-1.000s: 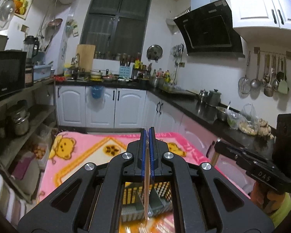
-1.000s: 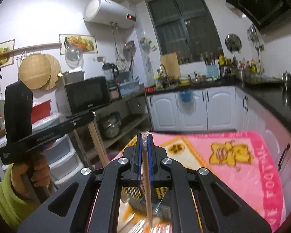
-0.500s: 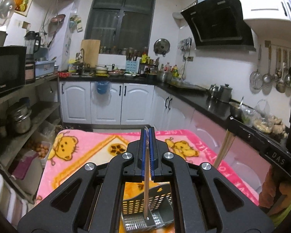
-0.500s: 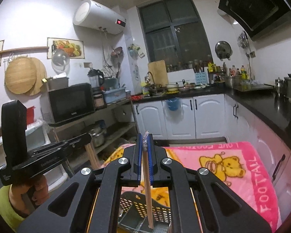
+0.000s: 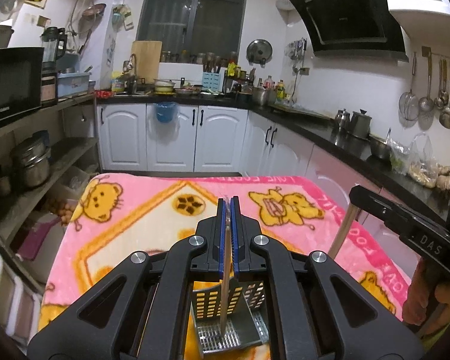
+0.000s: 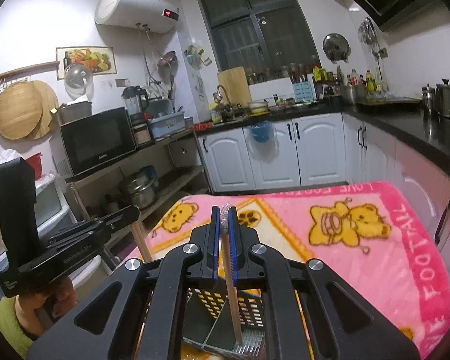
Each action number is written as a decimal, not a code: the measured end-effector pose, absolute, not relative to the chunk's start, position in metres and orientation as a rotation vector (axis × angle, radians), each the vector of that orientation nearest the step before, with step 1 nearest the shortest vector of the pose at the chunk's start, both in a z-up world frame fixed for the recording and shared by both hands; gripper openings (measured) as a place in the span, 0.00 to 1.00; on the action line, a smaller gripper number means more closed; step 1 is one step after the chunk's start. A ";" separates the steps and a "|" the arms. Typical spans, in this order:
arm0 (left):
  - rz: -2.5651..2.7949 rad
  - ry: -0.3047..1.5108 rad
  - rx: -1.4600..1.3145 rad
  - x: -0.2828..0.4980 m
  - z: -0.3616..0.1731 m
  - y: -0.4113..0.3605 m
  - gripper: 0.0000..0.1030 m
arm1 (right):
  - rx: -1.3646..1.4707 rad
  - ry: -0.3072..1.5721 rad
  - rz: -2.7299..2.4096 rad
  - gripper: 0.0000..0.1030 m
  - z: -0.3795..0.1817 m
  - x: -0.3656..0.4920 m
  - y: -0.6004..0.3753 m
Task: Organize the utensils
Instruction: 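Lower the chopstick into the caddy and open the left tool while the right tool releases its own, then move both open tools back down to the wrapped chopstick pile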
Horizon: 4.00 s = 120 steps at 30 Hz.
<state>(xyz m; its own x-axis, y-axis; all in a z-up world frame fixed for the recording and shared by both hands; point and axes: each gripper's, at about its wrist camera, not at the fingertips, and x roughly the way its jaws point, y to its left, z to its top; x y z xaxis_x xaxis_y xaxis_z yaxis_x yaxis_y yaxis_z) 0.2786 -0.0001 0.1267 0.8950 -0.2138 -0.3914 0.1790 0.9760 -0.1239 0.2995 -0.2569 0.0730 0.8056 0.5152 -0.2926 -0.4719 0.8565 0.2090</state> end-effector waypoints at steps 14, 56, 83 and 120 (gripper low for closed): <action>-0.176 0.432 -0.092 0.272 0.109 0.006 0.23 | 0.135 0.382 0.474 0.41 0.058 0.294 -0.269; -0.121 0.456 -0.153 0.190 0.080 0.035 0.90 | 0.019 0.499 0.446 0.66 0.017 0.220 -0.279; -0.171 0.658 -0.113 0.174 0.015 0.019 0.70 | -0.064 0.651 0.530 0.36 -0.033 0.204 -0.258; -0.182 0.938 -0.085 0.219 -0.059 0.010 0.34 | -0.169 0.920 0.494 0.21 -0.114 0.272 -0.223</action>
